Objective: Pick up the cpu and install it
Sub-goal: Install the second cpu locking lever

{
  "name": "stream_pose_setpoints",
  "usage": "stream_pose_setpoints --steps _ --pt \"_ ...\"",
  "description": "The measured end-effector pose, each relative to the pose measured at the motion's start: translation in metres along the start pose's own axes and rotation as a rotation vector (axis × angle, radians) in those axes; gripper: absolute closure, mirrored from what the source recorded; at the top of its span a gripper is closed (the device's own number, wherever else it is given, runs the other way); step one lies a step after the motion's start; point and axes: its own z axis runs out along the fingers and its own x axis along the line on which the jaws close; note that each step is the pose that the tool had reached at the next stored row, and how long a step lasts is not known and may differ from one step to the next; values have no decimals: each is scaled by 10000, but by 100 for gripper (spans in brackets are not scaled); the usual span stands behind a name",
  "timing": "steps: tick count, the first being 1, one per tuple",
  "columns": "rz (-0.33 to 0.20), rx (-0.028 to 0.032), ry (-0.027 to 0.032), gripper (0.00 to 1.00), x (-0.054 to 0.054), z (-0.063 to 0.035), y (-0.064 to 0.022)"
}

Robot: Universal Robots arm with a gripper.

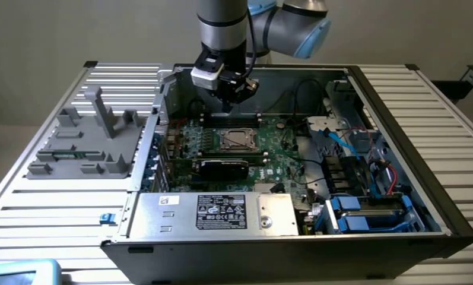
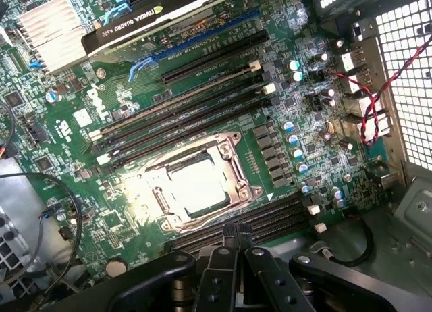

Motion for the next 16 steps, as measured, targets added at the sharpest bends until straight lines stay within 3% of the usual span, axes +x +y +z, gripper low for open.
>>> stream_pose_setpoints --steps 9,13,16 --pt "-3 -1 0 89 -1 0 0" --pt "-577 -40 -99 89 -3 1 1" --pt "-1064 -107 -170 89 -5 0 2"
